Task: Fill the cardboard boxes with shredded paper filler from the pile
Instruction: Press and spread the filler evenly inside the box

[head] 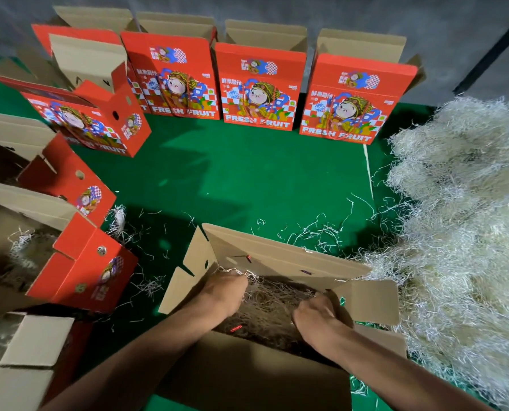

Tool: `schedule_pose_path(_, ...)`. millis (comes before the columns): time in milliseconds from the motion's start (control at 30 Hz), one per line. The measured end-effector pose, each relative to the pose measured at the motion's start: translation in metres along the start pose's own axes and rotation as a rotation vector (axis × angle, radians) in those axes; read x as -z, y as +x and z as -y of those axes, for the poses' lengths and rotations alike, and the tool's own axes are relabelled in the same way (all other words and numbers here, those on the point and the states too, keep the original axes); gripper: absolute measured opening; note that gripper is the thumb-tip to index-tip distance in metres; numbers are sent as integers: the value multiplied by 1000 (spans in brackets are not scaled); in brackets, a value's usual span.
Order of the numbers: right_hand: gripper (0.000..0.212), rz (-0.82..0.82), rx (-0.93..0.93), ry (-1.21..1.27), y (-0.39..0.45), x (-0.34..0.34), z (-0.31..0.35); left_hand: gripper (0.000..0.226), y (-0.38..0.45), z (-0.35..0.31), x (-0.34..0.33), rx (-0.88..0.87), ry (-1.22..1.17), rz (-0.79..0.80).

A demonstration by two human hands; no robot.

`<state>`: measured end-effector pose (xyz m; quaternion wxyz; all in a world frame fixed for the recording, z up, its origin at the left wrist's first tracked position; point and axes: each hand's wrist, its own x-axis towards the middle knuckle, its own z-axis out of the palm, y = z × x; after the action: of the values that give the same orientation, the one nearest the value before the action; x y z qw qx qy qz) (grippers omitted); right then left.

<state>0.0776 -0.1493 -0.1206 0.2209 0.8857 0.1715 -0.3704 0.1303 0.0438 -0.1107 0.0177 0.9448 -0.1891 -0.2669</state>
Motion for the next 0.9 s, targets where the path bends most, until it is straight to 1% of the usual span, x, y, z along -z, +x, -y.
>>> schedule_pose_path(133, 24, 28, -11, -102, 1, 1, 1, 19, 2, 2, -1, 63, 103, -71)
schedule_pose_path(233, 26, 33, 2, -111, -6, 7, -2, 25, 4, 5, -2, 63, 156, -23)
schedule_pose_path(267, 24, -9, 17, -104, -6, 10, -4, 28, 5, 5, -3, 35, 170, 7)
schedule_pose_path(333, 19, -110, 98, 27, -4, 14, -4, 38, 7, 5, -2, -19, 143, 48)
schedule_pose_path(400, 12, -234, 213, 426, -6, 21, 0, 45, 9, 1, 1, -59, 26, 81)
schedule_pose_path(433, 16, -332, 217, 604, -8, 21, 2, 41, 10, -1, 1, -82, -63, 124)
schedule_pose_path(467, 19, -341, 209, 629, -6, 22, 6, 35, 11, -5, 0, -94, -153, 196)
schedule_pose_path(500, 20, -357, 217, 600, 0, 19, 8, 30, 11, -9, -2, -84, -215, 298)
schedule_pose_path(533, 21, -359, 296, 456, 5, 17, 10, 28, 10, -13, -5, -72, -247, 395)
schedule_pose_path(567, 24, -311, 390, 301, 7, 22, 16, 28, 10, -15, -9, -52, -270, 443)
schedule_pose_path(600, 27, -247, 450, 193, 16, 23, 23, 28, 10, -15, -12, -20, -293, 438)
schedule_pose_path(633, 30, -179, 460, 133, 19, 27, 25, 28, 9, -13, -12, 19, -319, 407)
schedule_pose_path(667, 31, -138, 441, 108, 20, 29, 26, 29, 9, -12, -10, 24, -287, 369)
schedule_pose_path(767, 30, -124, 406, 158, 22, 34, 25, 29, 14, -8, -2, -1, -157, 316)
schedule_pose_path(800, 31, -146, 391, 134, 23, 31, 23, 28, 16, -8, 2, -2, -127, 300)
schedule_pose_path(833, 34, -150, 367, 54, 26, 26, 21, 27, 17, -6, 2, -12, -88, 289)
schedule_pose_path(900, 39, -82, 344, -18, 22, 17, 17, 26, 19, -1, 3, -93, 17, 253)
